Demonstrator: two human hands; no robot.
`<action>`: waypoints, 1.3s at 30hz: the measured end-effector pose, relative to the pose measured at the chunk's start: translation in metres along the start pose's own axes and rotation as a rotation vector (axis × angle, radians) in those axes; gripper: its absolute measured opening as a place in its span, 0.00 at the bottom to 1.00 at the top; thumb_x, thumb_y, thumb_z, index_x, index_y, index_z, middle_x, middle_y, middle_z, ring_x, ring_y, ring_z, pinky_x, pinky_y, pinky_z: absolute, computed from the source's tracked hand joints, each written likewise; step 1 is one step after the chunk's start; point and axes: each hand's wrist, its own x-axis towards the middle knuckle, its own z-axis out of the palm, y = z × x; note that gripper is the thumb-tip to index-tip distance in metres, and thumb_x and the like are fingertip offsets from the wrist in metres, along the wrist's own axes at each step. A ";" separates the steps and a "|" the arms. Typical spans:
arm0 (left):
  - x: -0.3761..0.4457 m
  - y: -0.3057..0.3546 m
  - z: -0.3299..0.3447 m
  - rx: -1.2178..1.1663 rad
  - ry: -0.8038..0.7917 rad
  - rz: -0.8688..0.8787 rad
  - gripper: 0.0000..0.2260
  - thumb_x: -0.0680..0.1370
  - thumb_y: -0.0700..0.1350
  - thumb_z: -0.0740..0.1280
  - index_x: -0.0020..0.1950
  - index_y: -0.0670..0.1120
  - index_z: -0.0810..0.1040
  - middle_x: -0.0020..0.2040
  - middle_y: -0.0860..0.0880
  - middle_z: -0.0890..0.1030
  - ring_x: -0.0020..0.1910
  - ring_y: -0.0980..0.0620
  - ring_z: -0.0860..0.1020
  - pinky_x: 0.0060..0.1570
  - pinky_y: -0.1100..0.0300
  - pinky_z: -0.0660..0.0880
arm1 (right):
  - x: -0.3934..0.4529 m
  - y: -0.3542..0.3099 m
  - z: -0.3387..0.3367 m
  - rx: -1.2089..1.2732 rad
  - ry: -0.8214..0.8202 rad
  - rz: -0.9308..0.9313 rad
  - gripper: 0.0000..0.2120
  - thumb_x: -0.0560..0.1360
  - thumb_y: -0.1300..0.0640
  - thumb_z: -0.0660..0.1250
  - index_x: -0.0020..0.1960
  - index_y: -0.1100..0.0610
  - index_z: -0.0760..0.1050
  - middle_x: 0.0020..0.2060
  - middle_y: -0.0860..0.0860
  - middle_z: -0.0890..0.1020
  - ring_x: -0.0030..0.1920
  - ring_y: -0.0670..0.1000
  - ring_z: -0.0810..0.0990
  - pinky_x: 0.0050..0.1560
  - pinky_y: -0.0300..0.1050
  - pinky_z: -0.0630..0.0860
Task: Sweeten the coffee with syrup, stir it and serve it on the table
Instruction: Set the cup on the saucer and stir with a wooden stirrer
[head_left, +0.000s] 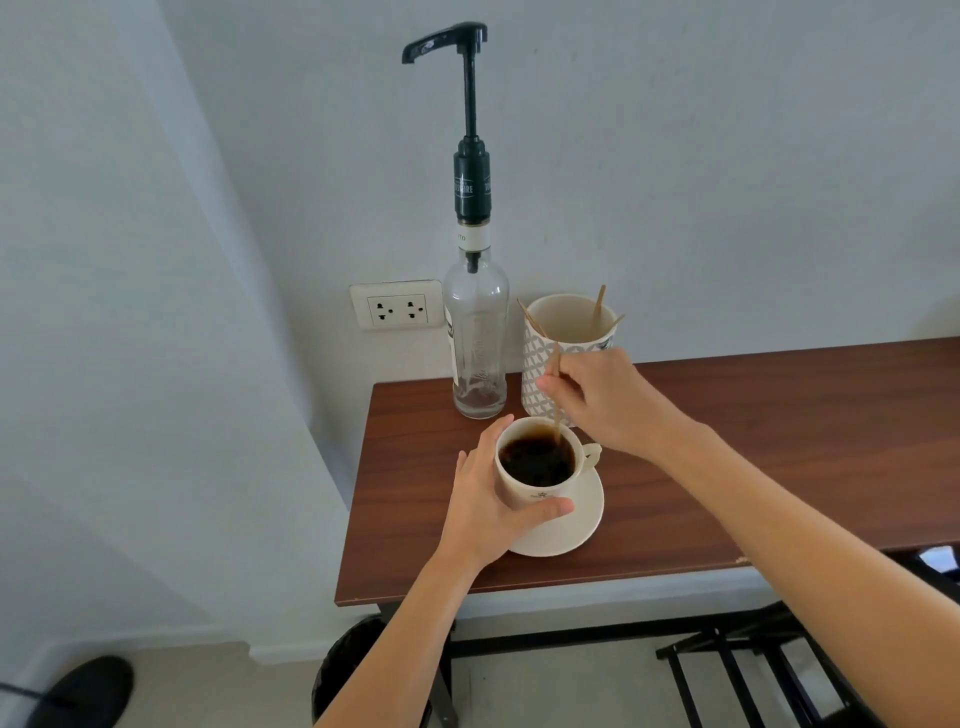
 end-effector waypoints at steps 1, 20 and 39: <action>0.000 0.000 0.000 0.003 0.001 -0.002 0.44 0.62 0.68 0.77 0.73 0.61 0.64 0.71 0.63 0.72 0.73 0.58 0.69 0.75 0.35 0.60 | -0.001 0.004 -0.003 -0.003 -0.026 0.013 0.14 0.80 0.59 0.66 0.39 0.66 0.78 0.31 0.54 0.82 0.31 0.51 0.79 0.36 0.46 0.76; 0.002 -0.003 0.001 -0.002 -0.007 -0.008 0.45 0.62 0.68 0.78 0.74 0.60 0.64 0.71 0.63 0.72 0.72 0.58 0.69 0.74 0.34 0.61 | -0.002 -0.002 0.010 0.100 0.020 0.007 0.13 0.80 0.61 0.68 0.38 0.64 0.79 0.27 0.42 0.76 0.28 0.42 0.76 0.36 0.31 0.70; 0.002 -0.002 0.000 0.021 0.016 0.002 0.42 0.60 0.67 0.78 0.69 0.73 0.60 0.67 0.68 0.73 0.69 0.62 0.70 0.73 0.35 0.64 | -0.010 -0.010 0.017 0.245 -0.032 0.000 0.11 0.80 0.59 0.67 0.40 0.58 0.81 0.33 0.52 0.85 0.34 0.48 0.84 0.41 0.39 0.81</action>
